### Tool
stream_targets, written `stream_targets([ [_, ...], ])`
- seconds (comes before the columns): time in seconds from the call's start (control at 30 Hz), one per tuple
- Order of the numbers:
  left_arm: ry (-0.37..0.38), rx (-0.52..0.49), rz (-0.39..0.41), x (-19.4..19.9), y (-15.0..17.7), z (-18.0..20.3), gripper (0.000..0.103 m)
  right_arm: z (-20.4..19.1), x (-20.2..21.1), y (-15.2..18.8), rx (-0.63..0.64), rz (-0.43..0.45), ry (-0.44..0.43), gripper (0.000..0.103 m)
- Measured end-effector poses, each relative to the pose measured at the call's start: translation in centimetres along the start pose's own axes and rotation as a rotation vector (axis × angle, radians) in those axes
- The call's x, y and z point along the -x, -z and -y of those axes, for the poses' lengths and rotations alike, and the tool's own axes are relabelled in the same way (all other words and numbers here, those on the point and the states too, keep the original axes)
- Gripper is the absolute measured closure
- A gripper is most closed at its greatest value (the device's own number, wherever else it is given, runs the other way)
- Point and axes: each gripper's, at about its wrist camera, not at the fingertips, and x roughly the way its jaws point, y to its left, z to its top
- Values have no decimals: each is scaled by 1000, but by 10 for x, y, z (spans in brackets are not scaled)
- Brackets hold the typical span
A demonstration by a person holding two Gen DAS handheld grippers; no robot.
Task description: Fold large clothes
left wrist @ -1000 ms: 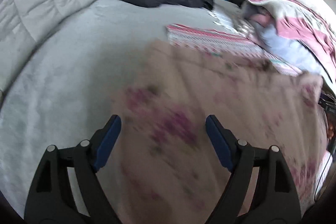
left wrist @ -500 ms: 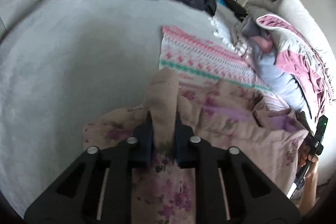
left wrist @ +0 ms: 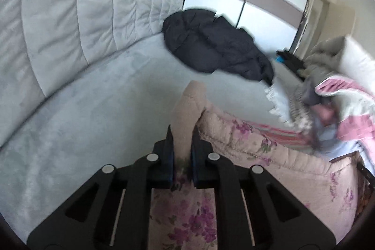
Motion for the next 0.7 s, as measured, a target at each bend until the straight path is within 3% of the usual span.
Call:
stream_targets([
  [0.1, -31, -8, -111, -56, 33, -4, 90, -4, -47, 19, 16, -108, 25, 88],
  [0.17, -16, 51, -206, -89, 56, -16, 89, 6, -79, 38, -55, -208, -12, 88],
  [0.37, 34, 122, -216, -90, 58, -26, 84, 48, -101, 51, -285, -262, -171, 83],
  [0.47, 12, 114, -234, -87, 57, -23, 76, 47, -92, 49, -286, -263, -173, 74],
  [0.57, -14, 102, -246, -69, 45, -20, 53, 55, -59, 35, -260, -245, -129, 62],
  [0.67, 19, 105, -139, -18, 31, -10, 33, 48, -7, 22, -189, -151, -119, 48],
  [0.7, 33, 86, -98, 6, 30, -1, 28, 42, 18, 22, -154, -113, -115, 35],
])
